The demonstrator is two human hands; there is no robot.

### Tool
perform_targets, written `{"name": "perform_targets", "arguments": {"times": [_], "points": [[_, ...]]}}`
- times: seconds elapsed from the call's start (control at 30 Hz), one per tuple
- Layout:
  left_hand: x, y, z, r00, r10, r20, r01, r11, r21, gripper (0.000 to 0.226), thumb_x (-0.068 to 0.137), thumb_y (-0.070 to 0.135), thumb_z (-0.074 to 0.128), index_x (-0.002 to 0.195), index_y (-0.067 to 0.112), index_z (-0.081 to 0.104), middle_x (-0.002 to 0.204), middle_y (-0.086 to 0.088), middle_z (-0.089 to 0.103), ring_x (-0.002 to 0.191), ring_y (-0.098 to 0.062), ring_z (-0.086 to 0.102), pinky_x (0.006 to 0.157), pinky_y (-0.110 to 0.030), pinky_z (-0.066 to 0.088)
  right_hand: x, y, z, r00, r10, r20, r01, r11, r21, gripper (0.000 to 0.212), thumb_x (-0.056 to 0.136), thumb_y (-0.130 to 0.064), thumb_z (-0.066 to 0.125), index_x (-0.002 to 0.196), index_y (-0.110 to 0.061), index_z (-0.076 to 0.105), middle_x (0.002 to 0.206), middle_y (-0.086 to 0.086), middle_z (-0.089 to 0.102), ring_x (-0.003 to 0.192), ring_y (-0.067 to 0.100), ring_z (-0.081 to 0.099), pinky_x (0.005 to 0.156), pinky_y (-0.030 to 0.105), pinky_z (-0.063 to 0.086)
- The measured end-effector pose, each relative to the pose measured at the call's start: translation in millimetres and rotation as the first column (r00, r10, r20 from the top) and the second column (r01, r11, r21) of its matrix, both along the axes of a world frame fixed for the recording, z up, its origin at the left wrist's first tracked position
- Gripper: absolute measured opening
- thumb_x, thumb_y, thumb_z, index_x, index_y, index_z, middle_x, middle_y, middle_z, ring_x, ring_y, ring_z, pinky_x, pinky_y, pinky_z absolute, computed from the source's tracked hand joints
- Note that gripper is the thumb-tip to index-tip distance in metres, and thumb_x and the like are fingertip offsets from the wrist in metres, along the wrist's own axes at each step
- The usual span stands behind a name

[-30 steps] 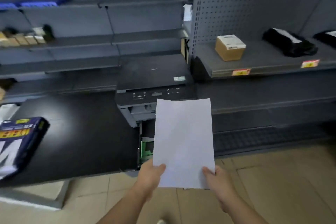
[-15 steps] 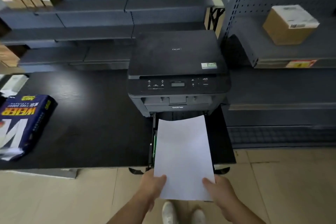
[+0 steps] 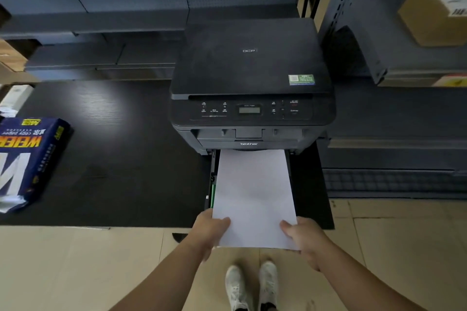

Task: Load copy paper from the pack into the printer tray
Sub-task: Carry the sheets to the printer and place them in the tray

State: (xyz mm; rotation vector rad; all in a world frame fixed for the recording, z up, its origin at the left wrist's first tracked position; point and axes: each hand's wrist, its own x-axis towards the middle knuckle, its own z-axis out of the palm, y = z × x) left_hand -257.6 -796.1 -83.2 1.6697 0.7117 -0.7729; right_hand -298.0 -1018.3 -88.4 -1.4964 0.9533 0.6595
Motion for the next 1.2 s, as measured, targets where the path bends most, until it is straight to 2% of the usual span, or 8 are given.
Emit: {"name": "perform_targets", "arguments": {"times": [0.2, 0.4, 0.63, 0.8, 0.9, 0.97, 1.03, 1.2], "points": [[15.6, -1.7, -12.4, 1.000, 0.020, 0.000, -0.020, 1.000, -0.019, 0.023, 0.091, 0.004, 0.057, 0.113, 0.009, 0.063, 0.104, -0.010, 0.072, 0.089, -0.026, 0.071, 0.064, -0.028, 0.057, 17.2, -0.3, -2.5, 1.000, -0.011, 0.009, 0.011, 1.000, 0.021, 0.019, 0.094, -0.018, 0.062, 0.109, -0.007, 0.065, 0.108, 0.013, 0.069, 0.091, 0.028, 0.069, 0.052, 0.027, 0.058], [28.4, -3.5, -22.1, 0.999, 0.049, -0.001, -0.049, 0.998, -0.050, 0.024, 0.091, 0.004, 0.058, 0.113, 0.011, 0.064, 0.106, -0.010, 0.073, 0.091, -0.028, 0.073, 0.076, -0.035, 0.060, 32.6, -1.4, -9.4, 0.999, -0.023, 0.041, 0.023, 1.000, 0.013, 0.017, 0.095, -0.015, 0.061, 0.108, -0.007, 0.066, 0.106, 0.011, 0.070, 0.090, 0.026, 0.069, 0.061, 0.032, 0.058], [46.0, -4.8, -31.0, 0.997, 0.073, -0.007, -0.073, 0.996, -0.056, 0.027, 0.090, 0.007, 0.059, 0.116, 0.011, 0.063, 0.107, -0.009, 0.074, 0.092, -0.029, 0.073, 0.084, -0.042, 0.060, 48.3, -2.6, -28.2, 0.997, -0.003, 0.081, 0.005, 1.000, -0.025, 0.021, 0.095, -0.019, 0.060, 0.112, -0.009, 0.068, 0.106, 0.009, 0.071, 0.094, 0.028, 0.069, 0.082, 0.045, 0.060], [51.0, -7.9, -34.8, 0.997, 0.076, 0.003, -0.076, 0.996, -0.036, 0.026, 0.090, 0.006, 0.058, 0.115, 0.012, 0.062, 0.107, -0.008, 0.073, 0.092, -0.028, 0.073, 0.080, -0.038, 0.061, 54.3, -2.7, -37.9, 0.997, 0.008, 0.071, -0.005, 0.999, -0.038, 0.022, 0.095, -0.019, 0.060, 0.114, -0.010, 0.067, 0.106, 0.009, 0.071, 0.092, 0.027, 0.068, 0.089, 0.047, 0.058], [53.2, -11.1, -33.7, 0.998, 0.058, 0.023, -0.058, 0.998, 0.012, 0.023, 0.088, 0.003, 0.056, 0.109, 0.013, 0.062, 0.100, -0.005, 0.072, 0.086, -0.022, 0.071, 0.066, -0.029, 0.058, 57.1, -1.9, -43.0, 0.998, 0.003, 0.055, 0.000, 0.998, -0.061, 0.020, 0.094, -0.017, 0.061, 0.111, -0.009, 0.068, 0.107, 0.009, 0.070, 0.093, 0.028, 0.067, 0.089, 0.048, 0.057], [54.5, -14.2, -34.2, 0.999, 0.038, 0.036, -0.040, 0.998, 0.058, 0.023, 0.088, 0.003, 0.055, 0.107, 0.012, 0.064, 0.095, -0.002, 0.071, 0.080, -0.018, 0.068, 0.060, -0.025, 0.055, 58.9, -1.0, -46.9, 0.999, 0.004, 0.045, 0.000, 0.996, -0.091, 0.022, 0.093, -0.016, 0.062, 0.112, -0.008, 0.068, 0.107, 0.009, 0.070, 0.097, 0.028, 0.066, 0.089, 0.041, 0.054], [55.6, -17.2, -36.3, 0.999, 0.021, 0.040, -0.024, 0.995, 0.094, 0.022, 0.088, 0.003, 0.055, 0.105, 0.011, 0.065, 0.092, -0.001, 0.069, 0.078, -0.016, 0.065, 0.058, -0.024, 0.052, 61.5, 0.4, -49.4, 1.000, 0.000, 0.030, 0.004, 0.991, -0.132, 0.023, 0.092, -0.015, 0.064, 0.113, -0.006, 0.068, 0.107, 0.010, 0.069, 0.099, 0.030, 0.064, 0.088, 0.037, 0.051], [57.7, -22.5, -41.7, 0.999, 0.015, 0.037, -0.021, 0.989, 0.145, 0.018, 0.088, 0.003, 0.053, 0.100, 0.012, 0.063, 0.092, 0.000, 0.067, 0.075, -0.013, 0.061, 0.058, -0.022, 0.050, 67.4, 6.8, -55.3, 1.000, 0.005, 0.005, -0.004, 0.983, -0.185, 0.022, 0.091, -0.014, 0.064, 0.110, -0.004, 0.069, 0.103, 0.010, 0.068, 0.096, 0.030, 0.063, 0.090, 0.040, 0.053]]}}
